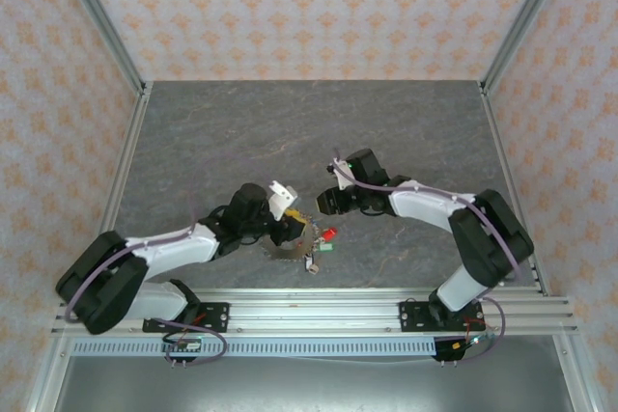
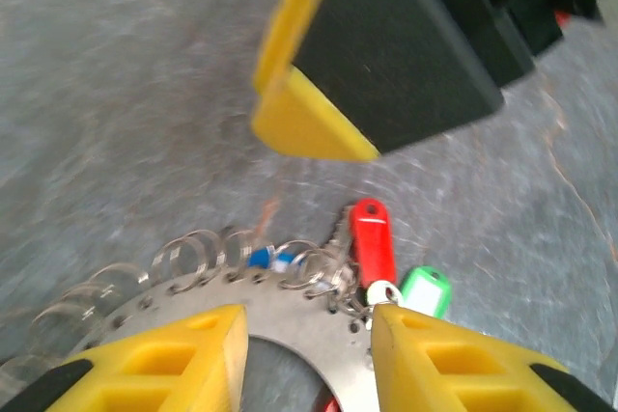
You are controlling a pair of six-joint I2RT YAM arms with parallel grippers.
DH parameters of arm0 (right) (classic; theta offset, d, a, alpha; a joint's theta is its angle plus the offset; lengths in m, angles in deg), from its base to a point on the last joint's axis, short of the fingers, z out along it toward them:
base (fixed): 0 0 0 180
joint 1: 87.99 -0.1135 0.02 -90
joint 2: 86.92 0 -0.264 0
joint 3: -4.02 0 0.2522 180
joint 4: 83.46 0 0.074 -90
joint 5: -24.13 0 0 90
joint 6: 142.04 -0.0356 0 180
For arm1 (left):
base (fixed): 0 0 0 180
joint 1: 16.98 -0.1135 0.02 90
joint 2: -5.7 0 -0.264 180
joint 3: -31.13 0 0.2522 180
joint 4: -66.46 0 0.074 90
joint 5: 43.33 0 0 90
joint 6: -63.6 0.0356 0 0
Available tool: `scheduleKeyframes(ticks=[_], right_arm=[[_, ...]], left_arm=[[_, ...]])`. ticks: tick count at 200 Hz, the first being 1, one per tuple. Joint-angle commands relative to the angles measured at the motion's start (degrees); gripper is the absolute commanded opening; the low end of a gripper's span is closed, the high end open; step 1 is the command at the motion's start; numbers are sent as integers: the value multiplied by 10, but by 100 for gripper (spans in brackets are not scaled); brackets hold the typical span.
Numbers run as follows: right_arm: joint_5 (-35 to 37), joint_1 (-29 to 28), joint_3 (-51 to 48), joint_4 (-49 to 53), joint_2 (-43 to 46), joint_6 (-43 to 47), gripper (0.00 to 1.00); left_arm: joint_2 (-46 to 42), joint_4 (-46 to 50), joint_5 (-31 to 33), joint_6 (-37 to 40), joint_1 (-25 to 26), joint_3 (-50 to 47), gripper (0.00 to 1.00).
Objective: Put the keys on the keyring
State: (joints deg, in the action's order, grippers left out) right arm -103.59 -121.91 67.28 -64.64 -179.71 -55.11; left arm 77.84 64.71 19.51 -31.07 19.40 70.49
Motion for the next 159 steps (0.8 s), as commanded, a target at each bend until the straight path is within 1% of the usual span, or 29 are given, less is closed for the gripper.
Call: scheduleKeyframes(ticks=[1,14,24,32,39,47,51,64,80,94,111,136,143,159], right_arm=[[-53,1,37,66,-35,10,42],[-73,1,53,72,-57,10,43],[-75,-1,66,78,-74,3,43],[-78,-3,76,84,-87,3,43],[-81,-5,85,95,-97,6,44],[-87,-8,96,110,-110,14,45],[-91,-10,102,117,-116,17,45],[-94,-16,120,141,-136,25,46],[-111,-24,135,161,-155,32,46],[-114,-31,141,167,-166,34,45],[-129,-36,144,165,-175,34,44],[-150,-36,149,164,-191,31,43],[-153,-36,148,159,-193,28,42],[-166,-36,142,145,-191,24,42]], left_arm=[[-55,90,114,-156,-2,-5,42],[-91,161,176,-228,-1,-9,48],[-119,190,187,-256,-2,-23,49],[-145,207,190,-296,-1,-35,53],[-168,224,198,-326,-2,-45,58],[-192,253,218,-368,-1,-56,71],[-202,267,223,-386,-2,-62,73],[-231,276,206,-411,-1,-80,74],[-253,258,180,-445,-2,-103,80],[-253,237,159,-463,-2,-113,80],[-235,205,148,-476,-2,-116,81],[-162,136,120,-482,-2,-105,78],[-133,113,107,-478,-2,-98,74],[-72,77,89,-475,-1,-77,58]])
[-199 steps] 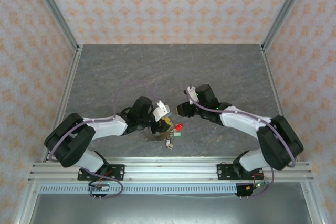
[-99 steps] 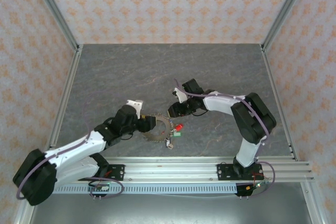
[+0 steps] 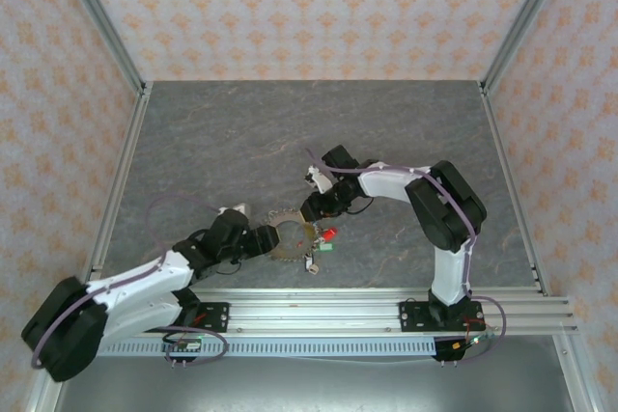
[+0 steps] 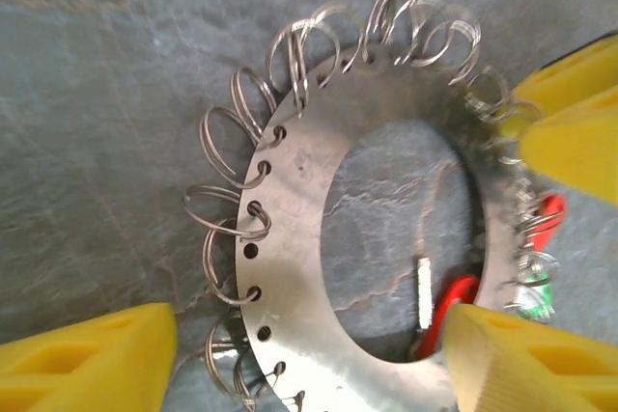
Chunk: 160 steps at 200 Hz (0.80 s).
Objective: Put the keys on the keyring
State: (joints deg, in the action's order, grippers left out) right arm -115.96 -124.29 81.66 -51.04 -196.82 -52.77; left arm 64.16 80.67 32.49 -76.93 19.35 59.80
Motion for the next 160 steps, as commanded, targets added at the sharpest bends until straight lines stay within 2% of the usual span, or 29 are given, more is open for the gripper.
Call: scheduleKeyframes(ticks=[1,29,38,61,73,84,104,112,141,160], right_arm=[[-43,-12,-3,8,-20,0,42],[-70,-12,-11,-14,-19,-11,40],[-73,-12,-14,-20,-19,-14,40],[-65,-7,-25,-36,-12,-23,31],[-60,1,-33,-46,0,-33,22],[-55,9,-47,-66,16,-44,14],[-45,27,-79,-127,57,-84,7],[-44,34,-89,-154,74,-107,4],[-22,52,-121,-264,139,-203,0],[34,58,-133,-294,182,-254,0]], left_arm=[[68,-86,-42,-16,0,31,57],[142,-107,-49,3,0,75,35],[157,-107,-45,8,0,85,33],[180,-91,-22,17,0,104,28],[182,-82,-1,15,-1,106,28],[178,-73,18,13,-1,108,36],[159,-59,46,10,-4,114,62],[151,-60,49,9,-5,118,69],[127,-75,56,-20,-6,126,79],[104,-90,73,-63,-7,117,85]])
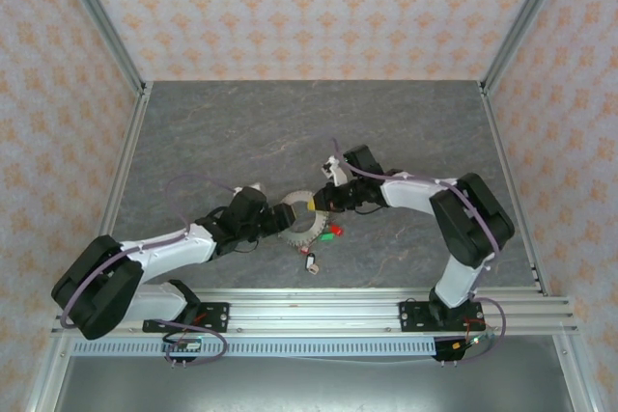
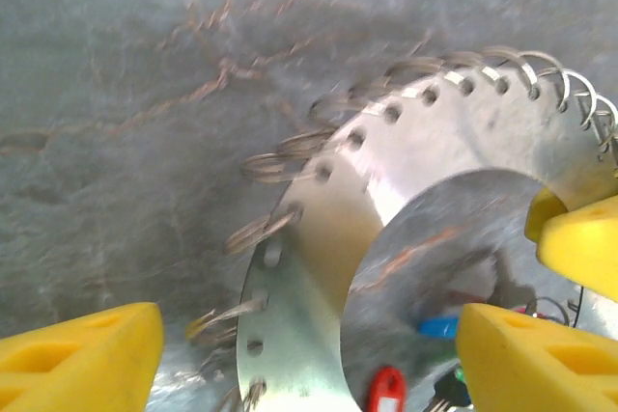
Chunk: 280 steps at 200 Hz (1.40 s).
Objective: Put the keys on the keyring
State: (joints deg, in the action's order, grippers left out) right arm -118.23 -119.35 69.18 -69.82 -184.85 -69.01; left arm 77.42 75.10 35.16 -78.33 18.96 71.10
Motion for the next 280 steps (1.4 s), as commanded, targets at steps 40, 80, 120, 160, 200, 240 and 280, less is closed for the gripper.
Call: scheduleKeyframes(ticks=[40,80,120,160,200,240,280], right_arm=[[140,7,-84,-295,103,-267,0],[147,-3,-101,-337,111,-309,0],[131,-19,-102,-346,124,-315,0],[135,-31,-110,-347,134,-306,1],[161,-34,-154,-340,184,-235,17],[236,-28,-194,-244,291,-84,38],[274,-24,-269,-259,401,148,38]], left_arm=[[-47,-151,37,-132,-6,-21,89],[-54,-181,59,-134,-10,-5,84],[-35,-196,67,-135,-19,10,63],[-41,-209,68,-111,-20,27,27],[-59,-178,39,-61,-30,45,0],[-81,-196,-71,13,-61,42,0],[-120,-154,-166,91,-100,50,0]])
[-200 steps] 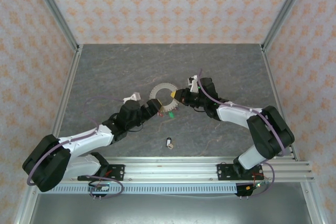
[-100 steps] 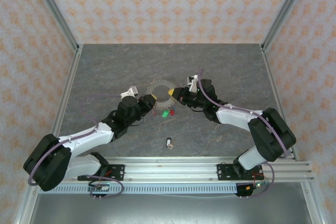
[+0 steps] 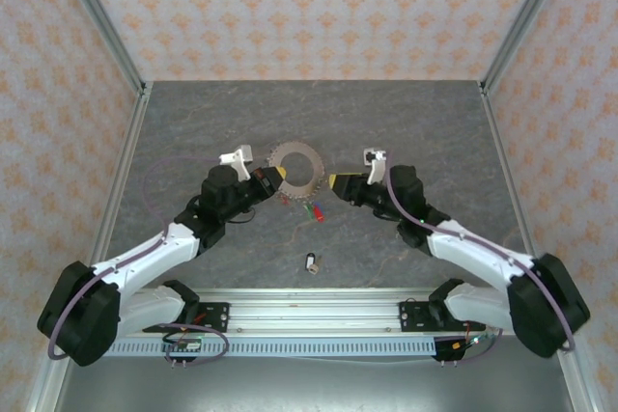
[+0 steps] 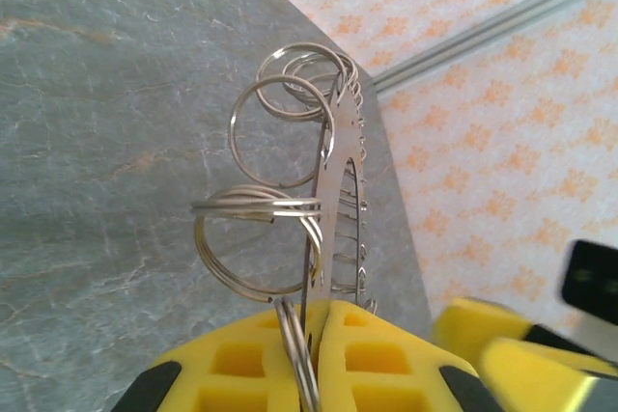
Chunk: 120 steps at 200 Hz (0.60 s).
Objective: Put the keys on the keyring
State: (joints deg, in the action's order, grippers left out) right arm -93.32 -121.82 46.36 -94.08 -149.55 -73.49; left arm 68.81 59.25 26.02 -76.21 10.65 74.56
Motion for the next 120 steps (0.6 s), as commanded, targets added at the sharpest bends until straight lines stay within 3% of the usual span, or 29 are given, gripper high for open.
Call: scheduleKeyframes(ticks=[1,42,83,120], right_arm=[[22,1,-44,-20,50,200,38],[-128,-17,-95,-70,68,482,27],[-84,-60,-99,-117,54,577,26],[-47,-71,-110,-172,17,592,26]], left_arm=[[-35,6,-76,71,-17,15,0],[-57,4,-138,124,-26,25,0],[-53,-7,-169,141,-27,36,0],[-50,-4,-184,149,-27,43,0]])
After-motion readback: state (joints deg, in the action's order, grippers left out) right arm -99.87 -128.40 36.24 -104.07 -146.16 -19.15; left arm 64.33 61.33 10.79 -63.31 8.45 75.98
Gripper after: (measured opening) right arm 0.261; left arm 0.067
